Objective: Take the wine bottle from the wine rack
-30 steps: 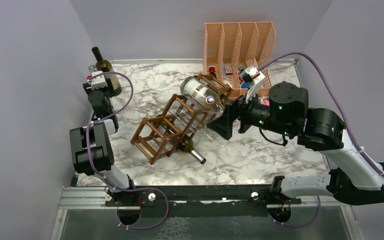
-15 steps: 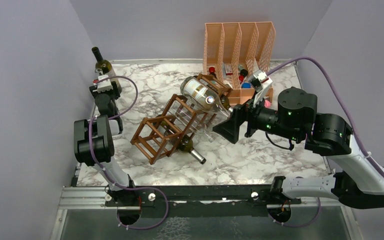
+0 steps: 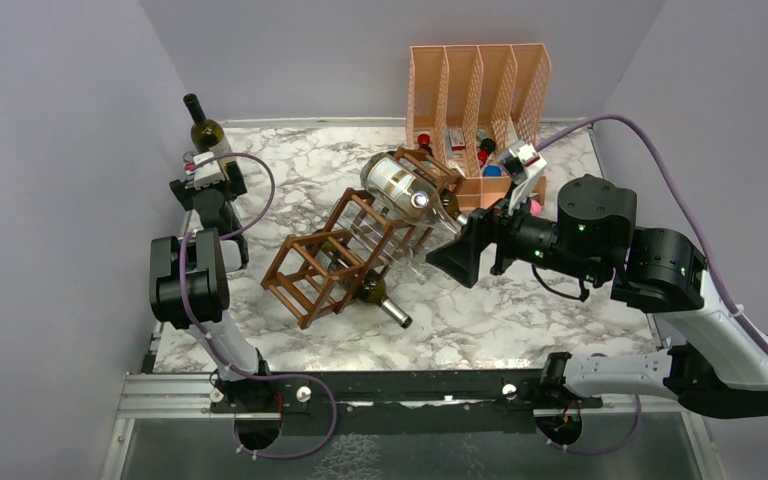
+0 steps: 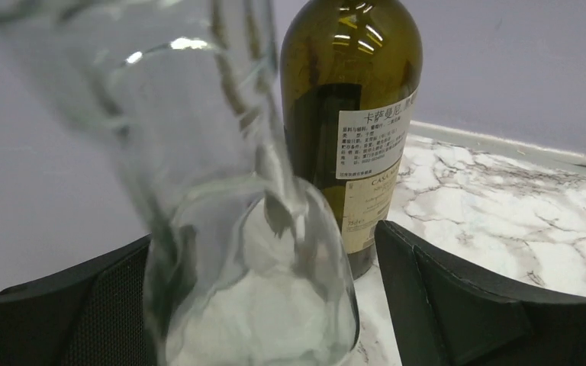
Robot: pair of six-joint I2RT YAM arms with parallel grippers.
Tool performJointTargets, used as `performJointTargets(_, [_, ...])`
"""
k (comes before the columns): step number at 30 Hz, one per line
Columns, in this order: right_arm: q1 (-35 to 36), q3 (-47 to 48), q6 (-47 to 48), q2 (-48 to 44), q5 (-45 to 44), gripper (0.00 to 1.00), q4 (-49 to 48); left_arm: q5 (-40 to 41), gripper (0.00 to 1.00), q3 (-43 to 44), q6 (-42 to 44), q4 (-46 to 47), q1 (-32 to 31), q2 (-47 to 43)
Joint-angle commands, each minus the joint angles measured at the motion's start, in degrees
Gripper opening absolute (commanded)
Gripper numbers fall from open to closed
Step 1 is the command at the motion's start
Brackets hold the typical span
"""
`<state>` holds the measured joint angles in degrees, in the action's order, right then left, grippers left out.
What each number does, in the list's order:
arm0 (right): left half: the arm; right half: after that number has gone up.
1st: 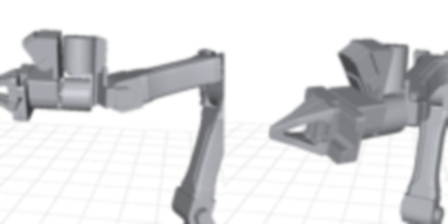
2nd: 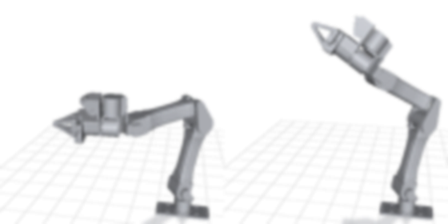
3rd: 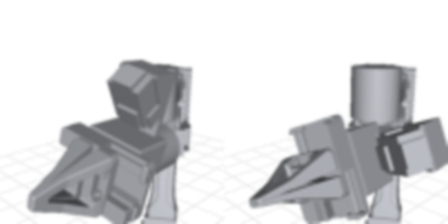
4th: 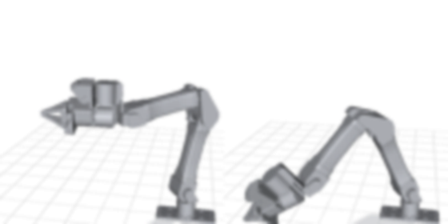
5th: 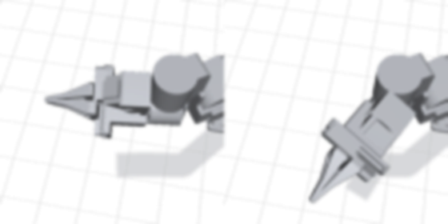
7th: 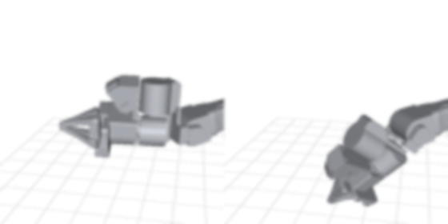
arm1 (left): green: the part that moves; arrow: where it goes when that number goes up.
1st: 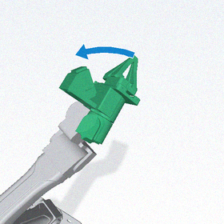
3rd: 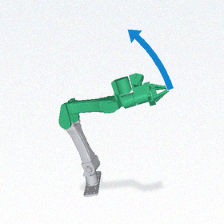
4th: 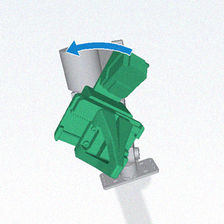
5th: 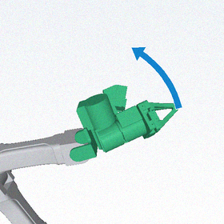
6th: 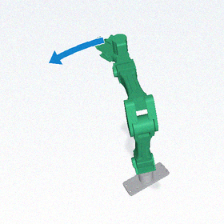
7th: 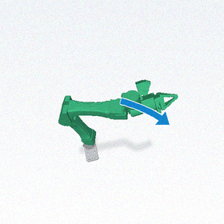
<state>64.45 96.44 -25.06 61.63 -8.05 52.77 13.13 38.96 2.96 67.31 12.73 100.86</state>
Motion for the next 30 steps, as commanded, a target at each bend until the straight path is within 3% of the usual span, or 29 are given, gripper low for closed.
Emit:
performJointTargets(1, [0.3,-0.5,-0.3,-0.9,1.0,0.98,-1.5,1.5,0.99,-0.2,-0.1,-0.5,-0.6,-0.3])
performJointTargets(15, [0.3,-2.7,1.8,-2.1,1.6,0.98,-3.3,2.8,0.99,-1.1,-0.2,-6.7,-2.9,-10.6])
performJointTargets(22, [0.3,-5.4,1.5,-4.8,1.0,0.98,-3.7,6.6,0.99,0.9,-5.3,-19.2,-2.9,-20.4])
performJointTargets(27, [0.3,-7.4,1.4,-4.2,-3.5,0.98,0.1,1.3,0.99,4.0,-10.8,-27.3,-2.9,-30.7])
performJointTargets(30, [0.3,-10.1,2.3,-4.1,-7.1,0.98,2.2,-5.0,0.99,5.1,-12.1,-27.7,-3.2,-36.5])
